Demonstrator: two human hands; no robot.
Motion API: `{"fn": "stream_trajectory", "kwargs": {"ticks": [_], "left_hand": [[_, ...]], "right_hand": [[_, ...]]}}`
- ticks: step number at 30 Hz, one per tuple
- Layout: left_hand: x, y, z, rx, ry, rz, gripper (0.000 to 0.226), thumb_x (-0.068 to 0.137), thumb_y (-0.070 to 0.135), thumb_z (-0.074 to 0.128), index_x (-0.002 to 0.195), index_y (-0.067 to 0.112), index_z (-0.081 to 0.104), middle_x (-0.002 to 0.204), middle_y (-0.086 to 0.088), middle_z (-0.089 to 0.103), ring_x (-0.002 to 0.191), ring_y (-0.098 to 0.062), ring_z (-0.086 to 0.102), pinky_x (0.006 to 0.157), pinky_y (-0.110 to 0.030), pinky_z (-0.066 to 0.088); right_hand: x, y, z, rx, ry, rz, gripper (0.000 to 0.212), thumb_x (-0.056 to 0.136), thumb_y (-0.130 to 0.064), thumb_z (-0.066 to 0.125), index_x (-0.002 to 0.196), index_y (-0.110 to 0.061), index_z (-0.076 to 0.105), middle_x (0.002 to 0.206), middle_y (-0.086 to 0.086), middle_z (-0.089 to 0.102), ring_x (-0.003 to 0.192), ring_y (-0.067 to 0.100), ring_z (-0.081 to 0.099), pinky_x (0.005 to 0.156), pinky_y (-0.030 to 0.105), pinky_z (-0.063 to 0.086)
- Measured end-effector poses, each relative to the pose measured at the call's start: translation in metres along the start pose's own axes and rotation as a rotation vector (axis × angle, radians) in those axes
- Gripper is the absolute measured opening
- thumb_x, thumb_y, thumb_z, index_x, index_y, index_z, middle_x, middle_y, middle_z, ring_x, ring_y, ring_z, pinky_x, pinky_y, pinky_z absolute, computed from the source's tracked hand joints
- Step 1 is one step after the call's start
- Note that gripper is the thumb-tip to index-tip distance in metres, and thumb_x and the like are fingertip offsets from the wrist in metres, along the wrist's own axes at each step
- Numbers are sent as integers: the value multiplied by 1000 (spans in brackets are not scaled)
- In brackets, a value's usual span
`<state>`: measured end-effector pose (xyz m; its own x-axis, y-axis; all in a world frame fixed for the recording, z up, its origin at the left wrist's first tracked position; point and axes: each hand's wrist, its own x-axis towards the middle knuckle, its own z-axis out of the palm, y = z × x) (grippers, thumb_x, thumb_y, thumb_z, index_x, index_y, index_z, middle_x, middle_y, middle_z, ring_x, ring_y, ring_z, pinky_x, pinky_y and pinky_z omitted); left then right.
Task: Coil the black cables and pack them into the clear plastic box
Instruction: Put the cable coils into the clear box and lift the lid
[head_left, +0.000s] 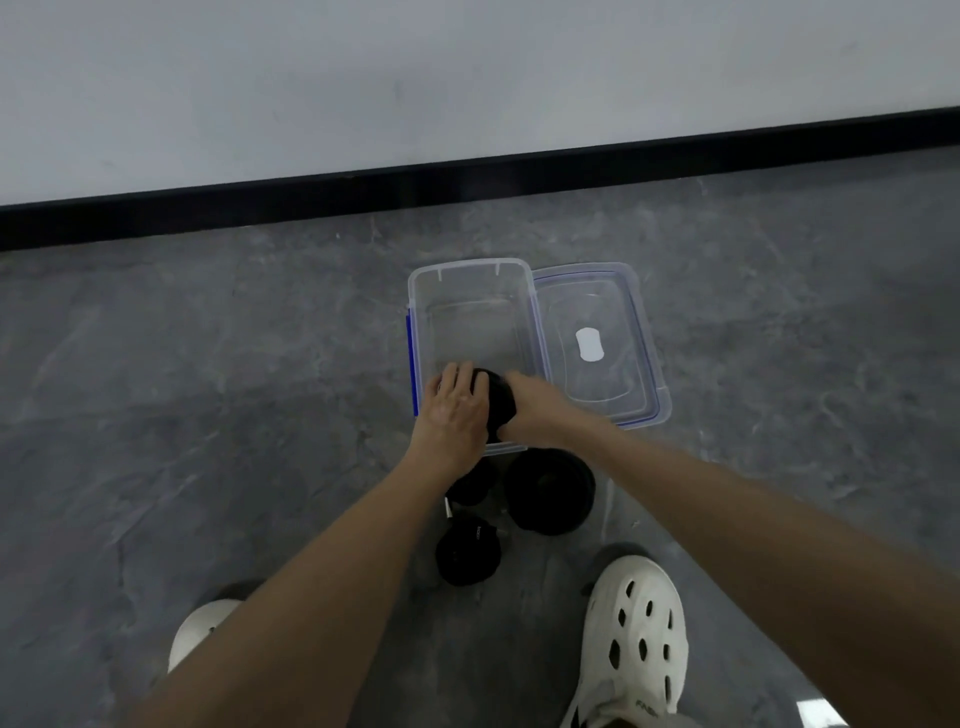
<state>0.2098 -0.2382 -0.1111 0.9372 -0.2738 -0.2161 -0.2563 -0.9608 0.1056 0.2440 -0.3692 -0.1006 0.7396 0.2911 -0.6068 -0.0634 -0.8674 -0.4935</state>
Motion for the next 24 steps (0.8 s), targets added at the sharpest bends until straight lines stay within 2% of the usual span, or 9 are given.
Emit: {"fn": "stream_trajectory", "kwargs": {"ticks": [2, 4, 9, 12, 15, 20, 22, 24], "left_hand": [[-4, 12, -5, -33, 28, 19, 47, 87, 23, 53, 132, 12, 41, 136, -9, 42, 125, -26, 39, 106, -36, 31], [-9, 24, -9, -64, 42, 35, 50, 88, 24, 53, 134, 12, 39, 142, -10, 39, 129, -27, 37, 109, -37, 29], [-19, 53, -11, -107, 36, 47, 51, 92, 22, 50, 139, 9, 37, 149, -14, 33, 136, -31, 31, 112, -40, 25], [-24, 65, -10, -154, 57, 59, 47, 85, 16, 58, 130, 7, 47, 138, -16, 45, 125, -33, 45, 104, -42, 36], [-28, 73, -5, -220, 109, 96, 45, 80, 14, 63, 123, 8, 53, 123, -12, 53, 109, -29, 53, 91, -40, 46], [-41, 85, 6, -226, 104, 119, 26, 81, 15, 63, 106, 11, 59, 100, -7, 55, 87, -24, 54, 71, -35, 47], [-48, 87, 17, -258, 72, 114, 19, 81, 14, 64, 100, 10, 60, 93, -6, 58, 84, -24, 58, 71, -34, 49], [-55, 87, 25, -289, 16, 62, 16, 86, 16, 60, 101, 10, 60, 96, -7, 60, 89, -24, 59, 74, -35, 50]], "right_hand": [[-10, 4, -4, 7, 39, -18, 42, 78, -21, 71, 113, -13, 49, 111, 12, 57, 101, 30, 58, 71, 29, 41], [-20, 11, -9, -10, 79, -32, 38, 77, -20, 72, 109, -14, 51, 104, 7, 57, 98, 27, 59, 70, 28, 43], [-46, 34, -19, -30, 125, -25, 53, 77, -14, 75, 123, -9, 50, 121, 10, 55, 110, 26, 54, 86, 30, 45], [-53, 48, -20, -7, 116, -5, 49, 77, -15, 75, 120, -11, 51, 121, 10, 55, 111, 27, 54, 88, 30, 46], [-60, 60, -18, -25, 83, 12, 55, 75, -15, 74, 124, -12, 49, 126, 8, 52, 115, 26, 52, 93, 34, 48], [-67, 79, -14, -49, 63, 26, 51, 77, -11, 72, 122, -8, 48, 125, 10, 51, 109, 25, 53, 82, 29, 47], [-69, 86, -11, -84, 38, 34, 51, 78, -12, 70, 123, -7, 47, 126, 13, 51, 109, 27, 53, 81, 30, 47], [-70, 92, -7, -108, 4, 58, 53, 79, -13, 69, 126, -5, 44, 127, 15, 48, 110, 29, 52, 82, 33, 48]]}}
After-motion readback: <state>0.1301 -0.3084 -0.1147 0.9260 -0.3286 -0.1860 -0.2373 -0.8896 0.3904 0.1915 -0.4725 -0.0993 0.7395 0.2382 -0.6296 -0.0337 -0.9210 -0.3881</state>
